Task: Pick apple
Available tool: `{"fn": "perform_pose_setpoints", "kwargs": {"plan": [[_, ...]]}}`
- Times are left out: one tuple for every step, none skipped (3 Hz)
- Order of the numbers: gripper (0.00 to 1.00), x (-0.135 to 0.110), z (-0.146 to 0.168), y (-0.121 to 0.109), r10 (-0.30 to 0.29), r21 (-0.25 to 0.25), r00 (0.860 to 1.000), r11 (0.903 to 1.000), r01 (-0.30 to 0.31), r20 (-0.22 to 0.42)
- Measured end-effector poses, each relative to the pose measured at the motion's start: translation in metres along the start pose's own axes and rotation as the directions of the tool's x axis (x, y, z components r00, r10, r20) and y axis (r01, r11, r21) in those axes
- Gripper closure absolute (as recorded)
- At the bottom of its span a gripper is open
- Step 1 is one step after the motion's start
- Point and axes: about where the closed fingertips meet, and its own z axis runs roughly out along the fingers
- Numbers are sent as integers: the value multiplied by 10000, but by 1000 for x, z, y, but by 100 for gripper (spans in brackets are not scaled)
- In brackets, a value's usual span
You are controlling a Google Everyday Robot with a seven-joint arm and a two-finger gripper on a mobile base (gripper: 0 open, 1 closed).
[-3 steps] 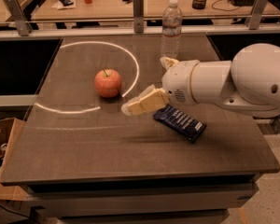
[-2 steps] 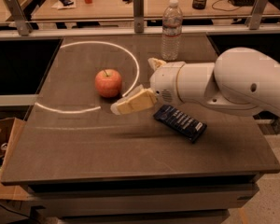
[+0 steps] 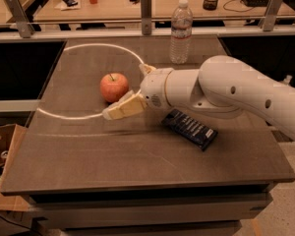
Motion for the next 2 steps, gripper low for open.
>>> {"fn": "perform_pose_setpoints", "kwargs": {"plan": [[0, 10, 18, -4, 7, -150, 10000, 9999, -8, -51], [0, 15, 31, -8, -32, -206, 10000, 9998, 31, -61]]}}
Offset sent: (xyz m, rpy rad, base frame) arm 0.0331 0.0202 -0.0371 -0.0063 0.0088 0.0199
